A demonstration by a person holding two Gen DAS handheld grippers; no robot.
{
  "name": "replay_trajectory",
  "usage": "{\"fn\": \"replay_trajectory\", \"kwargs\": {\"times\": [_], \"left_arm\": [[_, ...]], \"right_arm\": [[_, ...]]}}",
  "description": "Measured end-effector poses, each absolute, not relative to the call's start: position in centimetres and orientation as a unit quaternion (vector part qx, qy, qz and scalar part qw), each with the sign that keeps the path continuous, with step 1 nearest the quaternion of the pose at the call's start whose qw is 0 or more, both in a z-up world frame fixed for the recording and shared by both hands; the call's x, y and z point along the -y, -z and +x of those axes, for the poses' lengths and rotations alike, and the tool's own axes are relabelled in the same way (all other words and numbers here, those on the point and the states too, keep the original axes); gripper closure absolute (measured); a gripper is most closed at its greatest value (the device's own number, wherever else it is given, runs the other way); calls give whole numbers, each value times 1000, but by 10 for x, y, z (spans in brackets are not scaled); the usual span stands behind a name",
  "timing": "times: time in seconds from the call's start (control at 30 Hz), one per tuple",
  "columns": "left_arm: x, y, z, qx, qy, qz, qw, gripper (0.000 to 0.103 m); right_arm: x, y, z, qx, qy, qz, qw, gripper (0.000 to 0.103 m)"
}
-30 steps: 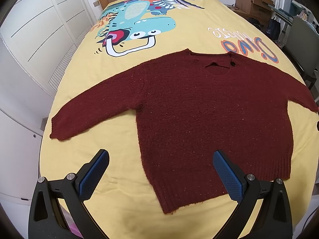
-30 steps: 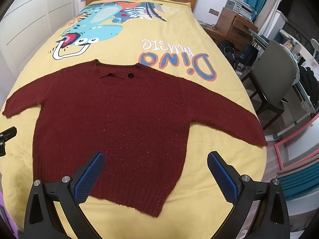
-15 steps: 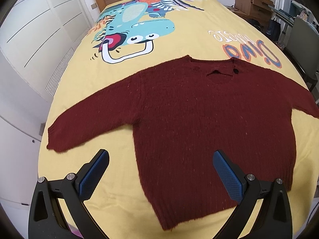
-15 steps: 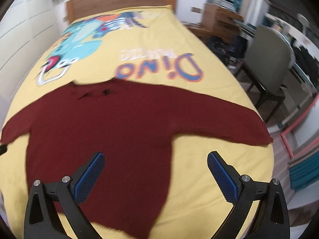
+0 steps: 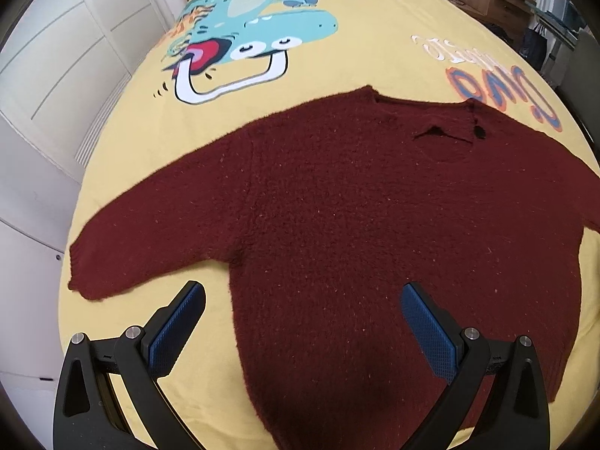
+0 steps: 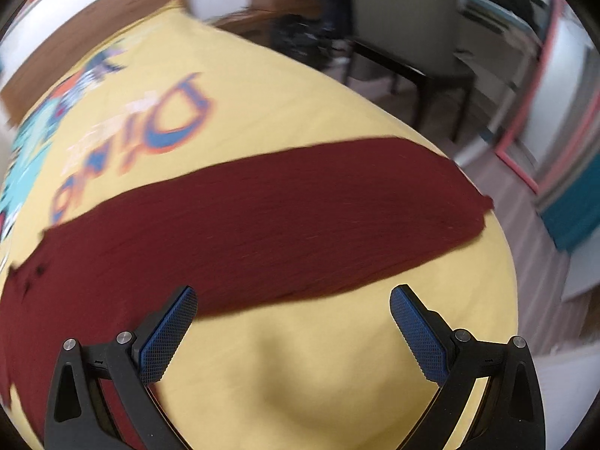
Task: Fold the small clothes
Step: 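Grasp the sweater sleeve cuff with the right gripper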
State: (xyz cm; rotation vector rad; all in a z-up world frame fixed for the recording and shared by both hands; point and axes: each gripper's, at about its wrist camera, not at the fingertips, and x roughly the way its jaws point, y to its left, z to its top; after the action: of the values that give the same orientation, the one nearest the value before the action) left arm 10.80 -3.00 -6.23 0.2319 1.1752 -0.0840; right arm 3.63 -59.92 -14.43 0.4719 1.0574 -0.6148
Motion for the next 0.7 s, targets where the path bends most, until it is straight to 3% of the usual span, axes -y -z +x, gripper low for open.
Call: {"fn": "replay_trajectory", "kwargs": {"times": [0.3, 0.5, 0.57, 0.7], "left_arm": [[14, 93, 112, -583, 35, 94, 806, 1], [8, 107, 109, -600, 32, 91, 794, 1], [6, 110, 108, -604, 30, 94, 791, 1], [1, 113, 108, -607, 26, 91, 789, 1]], "right_arm": [[676, 201, 21, -477, 352, 349, 726, 1], [698, 209, 25, -480, 365, 349, 717, 4], [703, 211, 28, -484, 363, 355, 713, 14], [715, 206, 34, -479, 353, 365, 716, 69]]}}
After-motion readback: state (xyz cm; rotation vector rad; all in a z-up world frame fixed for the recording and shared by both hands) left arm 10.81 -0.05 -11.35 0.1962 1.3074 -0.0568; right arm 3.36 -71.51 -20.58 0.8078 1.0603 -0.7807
